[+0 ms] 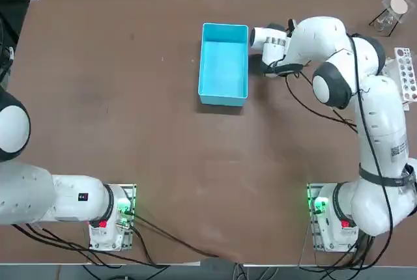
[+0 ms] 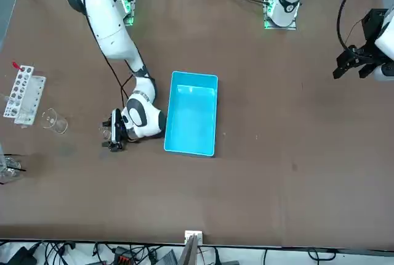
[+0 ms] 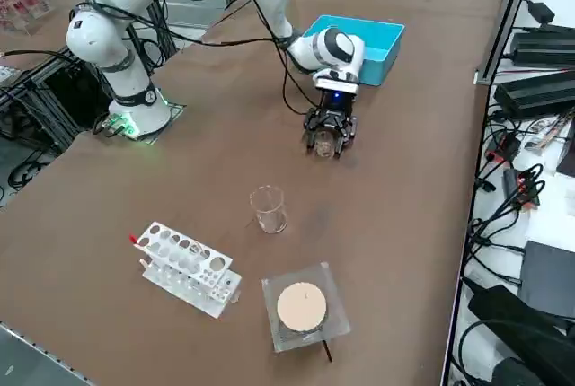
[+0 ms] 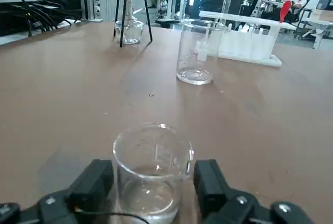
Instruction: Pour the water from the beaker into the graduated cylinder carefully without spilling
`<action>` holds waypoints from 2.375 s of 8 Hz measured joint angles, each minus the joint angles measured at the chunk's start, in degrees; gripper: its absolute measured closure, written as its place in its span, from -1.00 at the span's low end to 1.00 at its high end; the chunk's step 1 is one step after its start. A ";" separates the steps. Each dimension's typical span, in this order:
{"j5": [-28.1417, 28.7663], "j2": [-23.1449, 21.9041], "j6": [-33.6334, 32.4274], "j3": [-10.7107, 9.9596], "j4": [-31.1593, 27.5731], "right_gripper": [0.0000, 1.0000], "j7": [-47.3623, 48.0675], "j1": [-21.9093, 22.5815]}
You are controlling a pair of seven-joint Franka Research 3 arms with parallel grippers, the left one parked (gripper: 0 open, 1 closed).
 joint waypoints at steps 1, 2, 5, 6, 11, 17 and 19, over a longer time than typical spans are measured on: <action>0.00 0.00 0.00 0.00 0.01 -0.60 0.07 0.04; -0.04 -0.06 0.00 0.00 0.06 -0.28 0.19 0.09; -0.09 -0.30 -0.22 0.01 0.43 -0.22 0.10 0.22; -0.08 -1.07 -1.05 -0.11 0.77 -0.22 -0.59 0.07; 8.52 -13.47 -2.41 -0.42 -0.40 -0.22 -9.51 -10.51; 21.20 -29.48 9.74 -0.16 -15.00 -0.22 -26.59 -25.02; 27.62 -30.96 13.41 -0.13 -15.43 -0.22 -36.35 -29.60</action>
